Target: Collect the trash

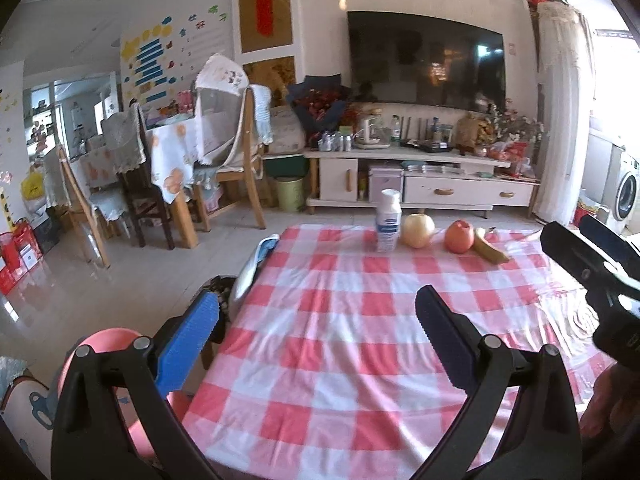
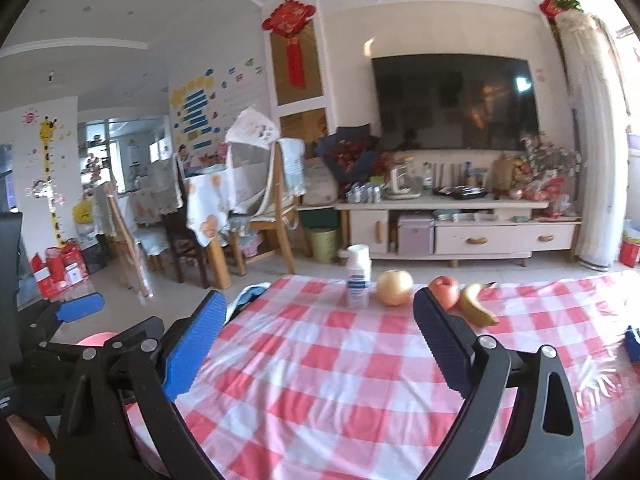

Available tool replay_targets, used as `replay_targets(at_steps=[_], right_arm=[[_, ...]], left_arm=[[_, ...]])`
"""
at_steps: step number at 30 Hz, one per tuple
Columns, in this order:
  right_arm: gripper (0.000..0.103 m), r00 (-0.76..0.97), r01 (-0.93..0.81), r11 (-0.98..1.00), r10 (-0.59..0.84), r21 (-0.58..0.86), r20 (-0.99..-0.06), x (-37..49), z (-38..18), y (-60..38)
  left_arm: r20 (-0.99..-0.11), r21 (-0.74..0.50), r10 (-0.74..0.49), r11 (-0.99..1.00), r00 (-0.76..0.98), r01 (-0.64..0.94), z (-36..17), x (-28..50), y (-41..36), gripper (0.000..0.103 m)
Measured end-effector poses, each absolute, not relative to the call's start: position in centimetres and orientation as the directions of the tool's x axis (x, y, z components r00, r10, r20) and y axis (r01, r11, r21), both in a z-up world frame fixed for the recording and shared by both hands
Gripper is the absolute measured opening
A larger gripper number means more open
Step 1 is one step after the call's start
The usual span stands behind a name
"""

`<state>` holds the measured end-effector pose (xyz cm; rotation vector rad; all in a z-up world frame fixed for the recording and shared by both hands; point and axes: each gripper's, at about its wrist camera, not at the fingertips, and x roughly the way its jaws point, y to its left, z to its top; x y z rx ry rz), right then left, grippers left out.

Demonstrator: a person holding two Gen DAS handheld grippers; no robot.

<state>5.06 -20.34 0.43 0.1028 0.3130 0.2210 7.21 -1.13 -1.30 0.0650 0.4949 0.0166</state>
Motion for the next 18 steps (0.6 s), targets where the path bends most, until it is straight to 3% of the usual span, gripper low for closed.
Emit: replay_targets(at_steps=[18], right_arm=[[0.093, 0.978, -0.025, 0.993, 0.047, 0.113, -0.204, 2.4, 1.3, -26.6]], left_arm=[[-0.438, 0.041, -0.031, 0.998, 0.898, 0.055, 0.5, 6.0, -6.4, 0.099]])
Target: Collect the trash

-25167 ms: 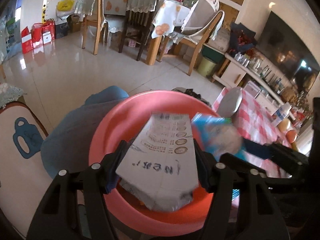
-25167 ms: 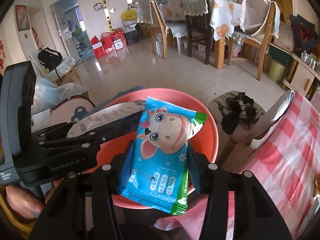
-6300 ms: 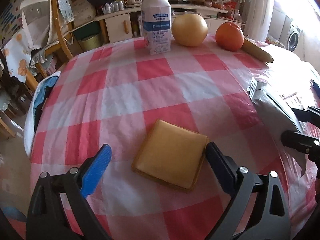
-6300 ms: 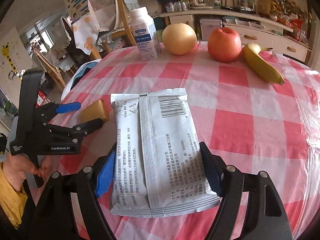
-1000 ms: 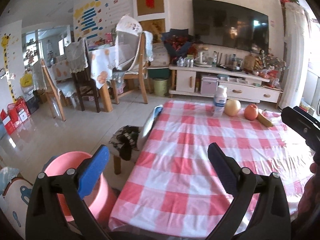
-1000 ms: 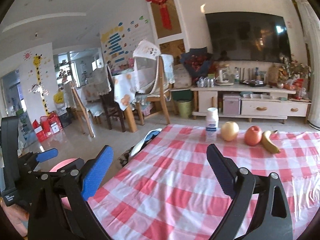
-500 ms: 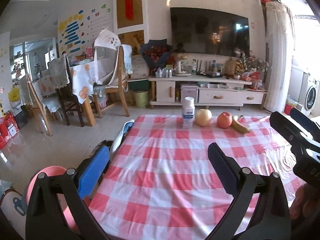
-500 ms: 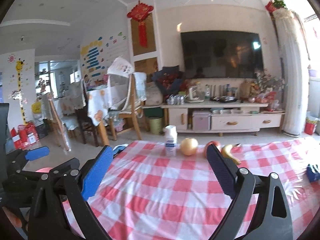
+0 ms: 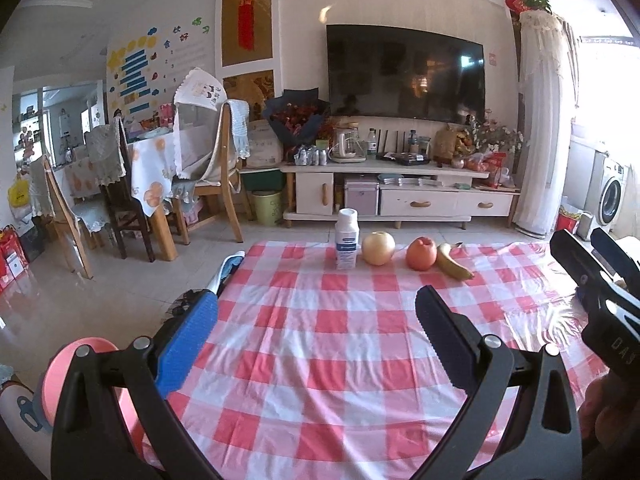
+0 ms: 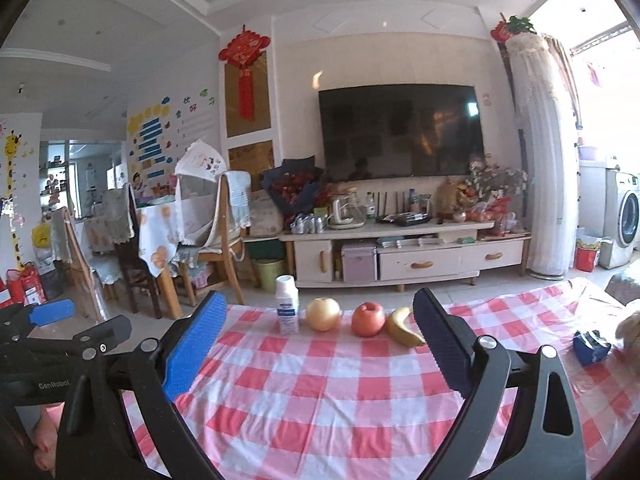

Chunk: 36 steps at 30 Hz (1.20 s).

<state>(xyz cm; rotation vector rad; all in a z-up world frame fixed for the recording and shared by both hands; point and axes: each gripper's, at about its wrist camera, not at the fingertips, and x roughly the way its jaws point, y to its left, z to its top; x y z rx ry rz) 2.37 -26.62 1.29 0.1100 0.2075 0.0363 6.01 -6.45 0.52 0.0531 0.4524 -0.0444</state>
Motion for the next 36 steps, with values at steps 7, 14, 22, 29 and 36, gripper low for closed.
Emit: replay_targets(at_steps=[7, 14, 22, 29, 36], right_arm=[[0.093, 0.984, 0.008, 0.995, 0.01, 0.1, -0.179, 1.6, 1.4, -27.4], [0.093, 0.982, 0.017, 0.995, 0.003, 0.101, -0.191, 2.1, 0.7, -27.7], [0.093, 0.976, 0.02, 0.995, 0.002, 0.099, -0.217, 3.1, -0.4, -27.6], [0.093, 0.964, 0.031, 0.996, -0.007, 0.085, -0.266, 4.9, -2.6, -27.7], [0.093, 0.93, 0.058, 0.994, -0.019, 0.096, -0.366, 7.7, -6.2, -28.9]], left_arm=[[-0.411, 0.071, -0.02, 0.996, 0.912, 0.054, 1.0, 5.6, -7.8, 0.099], [-0.411, 0.039, -0.035, 0.998, 0.911, 0.055, 1.0, 6.0, -7.6, 0.099], [-0.421, 0.037, -0.009, 0.999, 0.907, 0.027, 0.0, 7.3, -7.3, 0.099], [-0.446, 0.033, -0.011, 0.999, 0.895, 0.028, -1.7, 9.2, -7.7, 0.099], [-0.485, 0.014, -0.035, 0.999, 0.874, 0.047, -4.6, 11.9, -8.6, 0.099]])
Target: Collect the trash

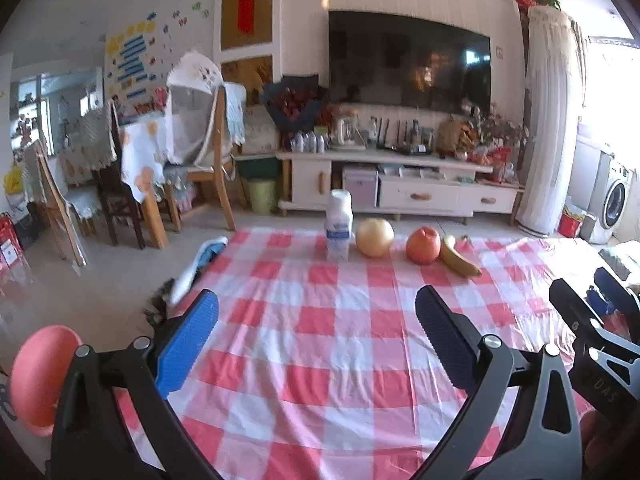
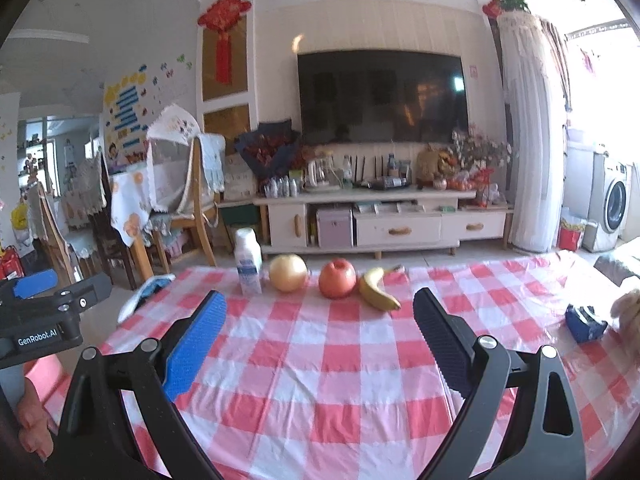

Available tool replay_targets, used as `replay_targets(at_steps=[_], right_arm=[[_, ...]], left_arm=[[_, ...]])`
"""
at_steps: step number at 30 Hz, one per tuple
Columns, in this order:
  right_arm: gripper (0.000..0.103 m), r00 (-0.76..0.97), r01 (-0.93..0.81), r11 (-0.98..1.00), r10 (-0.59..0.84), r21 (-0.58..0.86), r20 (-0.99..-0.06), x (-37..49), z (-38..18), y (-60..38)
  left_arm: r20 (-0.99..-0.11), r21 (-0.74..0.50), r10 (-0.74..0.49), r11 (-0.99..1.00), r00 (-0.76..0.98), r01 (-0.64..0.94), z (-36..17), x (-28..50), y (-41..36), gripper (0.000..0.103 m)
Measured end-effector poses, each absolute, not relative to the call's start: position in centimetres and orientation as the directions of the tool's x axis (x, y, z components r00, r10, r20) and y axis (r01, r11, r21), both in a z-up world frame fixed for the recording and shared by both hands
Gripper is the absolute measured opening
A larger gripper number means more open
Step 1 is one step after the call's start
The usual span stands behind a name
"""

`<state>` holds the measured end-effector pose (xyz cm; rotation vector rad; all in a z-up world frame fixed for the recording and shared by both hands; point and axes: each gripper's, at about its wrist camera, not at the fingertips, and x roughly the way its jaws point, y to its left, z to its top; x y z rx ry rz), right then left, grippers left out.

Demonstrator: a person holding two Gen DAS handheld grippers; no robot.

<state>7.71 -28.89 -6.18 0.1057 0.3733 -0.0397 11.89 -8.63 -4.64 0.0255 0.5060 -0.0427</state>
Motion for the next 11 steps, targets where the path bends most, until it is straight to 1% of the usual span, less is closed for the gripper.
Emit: replay_targets(at_steps=[4, 5, 8, 11], right_arm=[[0.093, 0.879, 0.089, 0.987, -0.013, 0.136, -0.477, 10.3, -9.0, -30.2], [0.093, 0.861, 0.104, 0.984, -0.017, 0.143, -0.509, 11.1, -10.0, -30.7], [0.093, 0.782, 0.156, 0.979, -0.042, 0.13, -0.622, 13.7, -12.9, -32.0], [0.093, 0.712, 0.204, 0.972, -0.065, 0.117, -0.699, 15.9, -15.9, -33.2]], left_arm=[[-0.555, 0.022, -0.034, 0.998, 0.831, 0.055, -8.1, 14.4, -10.2, 0.099], [-0.588, 0.021, -0.039, 0.998, 0.808, 0.064, -9.4, 15.3, -10.8, 0.099], [-0.66, 0.024, -0.035, 0.997, 0.75, 0.067, -12.8, 17.6, -12.2, 0.099], [-0.712, 0.024, -0.024, 0.998, 0.701, 0.059, -15.8, 19.8, -13.4, 0.099]])
